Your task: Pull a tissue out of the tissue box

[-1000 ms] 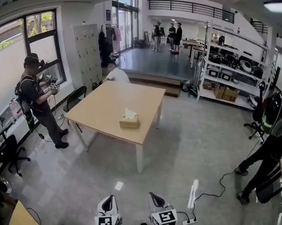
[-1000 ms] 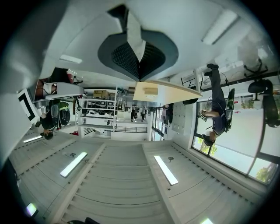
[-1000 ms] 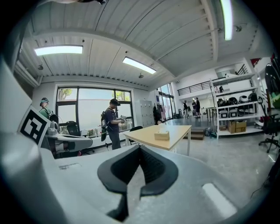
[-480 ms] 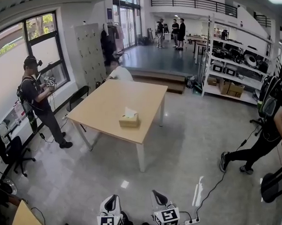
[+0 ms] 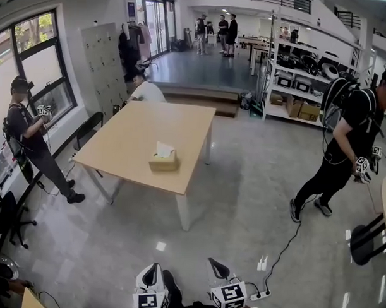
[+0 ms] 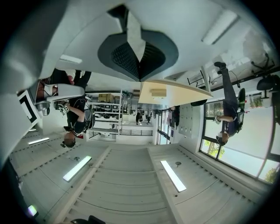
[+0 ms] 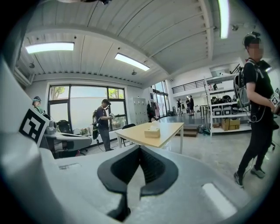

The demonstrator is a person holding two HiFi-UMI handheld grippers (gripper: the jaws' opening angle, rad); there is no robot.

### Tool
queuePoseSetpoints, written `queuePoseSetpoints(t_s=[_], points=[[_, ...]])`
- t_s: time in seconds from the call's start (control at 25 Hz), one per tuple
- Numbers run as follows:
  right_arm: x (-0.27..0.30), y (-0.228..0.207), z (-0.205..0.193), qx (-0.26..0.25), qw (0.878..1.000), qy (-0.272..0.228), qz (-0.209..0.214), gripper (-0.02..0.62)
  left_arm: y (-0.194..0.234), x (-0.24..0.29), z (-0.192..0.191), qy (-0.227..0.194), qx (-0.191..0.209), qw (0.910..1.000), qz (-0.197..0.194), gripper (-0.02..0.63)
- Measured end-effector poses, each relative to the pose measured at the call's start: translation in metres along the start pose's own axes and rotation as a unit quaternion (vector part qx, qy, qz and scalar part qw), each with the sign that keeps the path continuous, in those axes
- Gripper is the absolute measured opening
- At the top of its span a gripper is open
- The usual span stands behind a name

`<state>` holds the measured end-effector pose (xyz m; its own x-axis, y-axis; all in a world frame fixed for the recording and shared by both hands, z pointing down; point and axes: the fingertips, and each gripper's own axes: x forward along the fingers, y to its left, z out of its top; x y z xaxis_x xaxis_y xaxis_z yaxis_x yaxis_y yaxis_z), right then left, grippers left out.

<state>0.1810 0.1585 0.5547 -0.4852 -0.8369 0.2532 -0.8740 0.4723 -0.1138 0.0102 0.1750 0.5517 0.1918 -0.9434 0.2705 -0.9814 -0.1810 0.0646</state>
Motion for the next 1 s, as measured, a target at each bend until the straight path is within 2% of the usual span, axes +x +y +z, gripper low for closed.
queuePoseSetpoints(t_s=[0.12,0.28,0.56,0.8,1.0], points=[[0.014,-0.008,-0.002,-0.004,1.0,0.011,-0.014,-0.006,0.007,0.021,-0.01,0.01,-0.009,0.9999,-0.01,0.018],[0.056,0.0,0.008,-0.012,0.999,0.029,-0.018,-0.006,0.045,0.05,-0.009,0.018,-0.019,0.9996,-0.011,0.018],[0.143,0.016,0.067,-0.06,0.998,0.026,-0.006,-0.006,0.102,0.101,0.035,0.005,-0.043,0.9989,-0.015,0.018],[0.189,0.009,0.099,-0.058,0.998,0.018,-0.023,-0.006,0.13,0.142,0.079,-0.025,-0.043,0.9982,-0.033,0.017],[0.219,0.018,0.113,-0.062,0.997,0.007,-0.043,-0.006,0.165,0.166,0.094,-0.044,-0.034,0.9974,-0.045,0.018]])
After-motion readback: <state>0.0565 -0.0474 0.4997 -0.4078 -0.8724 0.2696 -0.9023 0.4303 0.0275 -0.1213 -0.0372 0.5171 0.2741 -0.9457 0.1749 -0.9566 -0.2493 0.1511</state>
